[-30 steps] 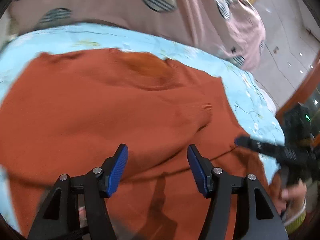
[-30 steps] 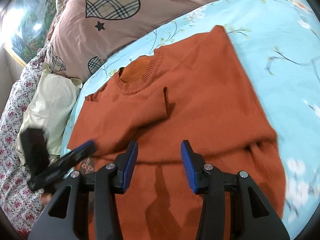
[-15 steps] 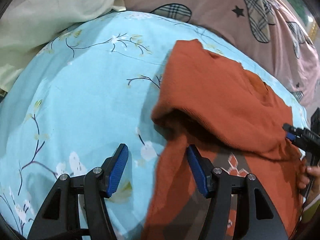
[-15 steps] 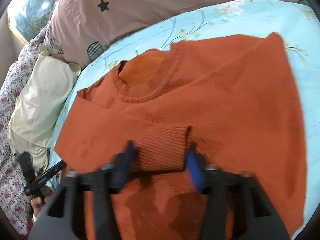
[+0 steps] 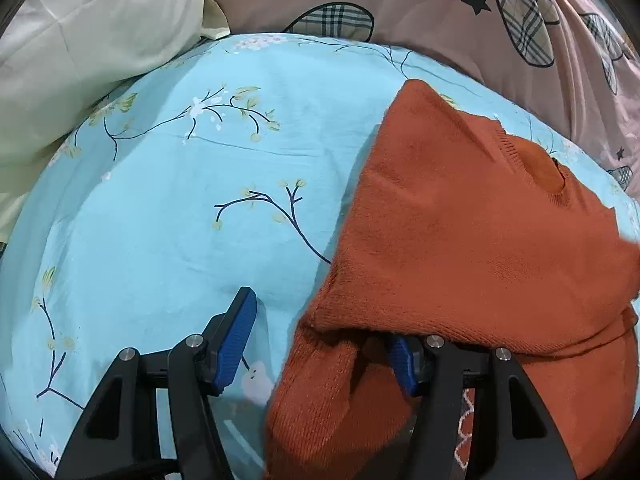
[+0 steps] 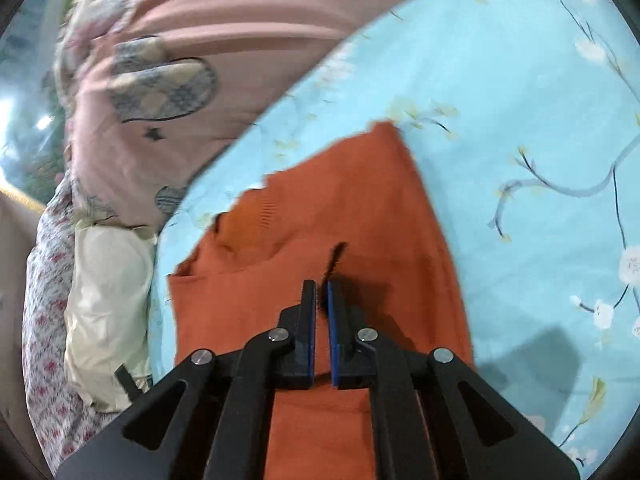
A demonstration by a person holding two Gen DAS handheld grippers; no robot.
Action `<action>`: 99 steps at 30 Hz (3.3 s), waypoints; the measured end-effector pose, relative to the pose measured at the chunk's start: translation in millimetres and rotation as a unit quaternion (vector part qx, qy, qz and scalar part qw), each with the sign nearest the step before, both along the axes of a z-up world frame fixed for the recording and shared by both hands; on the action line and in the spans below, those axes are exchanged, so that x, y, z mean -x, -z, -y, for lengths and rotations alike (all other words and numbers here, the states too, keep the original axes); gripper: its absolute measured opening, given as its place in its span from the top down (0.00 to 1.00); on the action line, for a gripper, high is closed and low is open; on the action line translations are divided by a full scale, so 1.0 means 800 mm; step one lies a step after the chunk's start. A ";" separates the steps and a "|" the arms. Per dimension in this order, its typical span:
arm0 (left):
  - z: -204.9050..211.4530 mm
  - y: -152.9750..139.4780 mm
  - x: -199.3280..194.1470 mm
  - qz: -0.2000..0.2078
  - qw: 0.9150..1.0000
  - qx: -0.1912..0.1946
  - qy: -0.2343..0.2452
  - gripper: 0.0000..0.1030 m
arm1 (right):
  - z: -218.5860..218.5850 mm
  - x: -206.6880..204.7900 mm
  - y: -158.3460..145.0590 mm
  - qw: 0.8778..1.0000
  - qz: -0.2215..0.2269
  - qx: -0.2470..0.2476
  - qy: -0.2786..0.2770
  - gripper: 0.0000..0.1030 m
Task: Fold small clothes
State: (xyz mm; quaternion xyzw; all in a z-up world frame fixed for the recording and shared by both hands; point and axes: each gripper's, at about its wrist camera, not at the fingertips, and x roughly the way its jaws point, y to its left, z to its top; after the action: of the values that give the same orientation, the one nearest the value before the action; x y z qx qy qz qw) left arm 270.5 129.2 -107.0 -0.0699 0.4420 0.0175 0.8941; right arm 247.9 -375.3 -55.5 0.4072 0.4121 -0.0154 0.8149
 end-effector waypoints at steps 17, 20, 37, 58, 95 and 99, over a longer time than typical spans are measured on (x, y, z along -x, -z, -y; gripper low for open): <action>-0.009 0.001 0.009 0.022 0.999 0.028 -0.012 0.40 | -0.025 0.033 0.009 0.993 0.003 0.120 0.010 0.98; -0.008 0.000 0.011 0.024 0.999 0.027 -0.016 0.40 | -0.016 0.035 0.026 0.989 -0.044 0.138 0.012 0.97; -0.020 0.005 0.027 0.048 0.997 0.051 -0.039 0.39 | -0.268 -0.202 -0.024 0.959 0.088 0.077 -0.260 0.32; -0.046 -0.002 0.059 0.063 0.984 0.163 -0.017 0.38 | -0.334 -0.329 0.043 0.964 0.085 -0.020 -0.253 0.39; -0.010 -0.015 0.196 -0.022 0.997 0.022 0.071 0.33 | -0.079 0.204 0.009 0.987 -0.003 0.156 -0.029 0.47; -0.011 -0.009 0.225 -0.023 0.996 0.027 0.086 0.33 | -0.049 0.234 0.017 0.989 -0.009 0.149 0.005 0.47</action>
State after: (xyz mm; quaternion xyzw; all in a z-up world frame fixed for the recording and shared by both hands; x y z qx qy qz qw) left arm 90.5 138.1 -100.1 -0.0551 0.4672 -0.0700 0.8797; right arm 60.5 -336.2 -69.2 0.2829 0.4101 -0.0844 0.8630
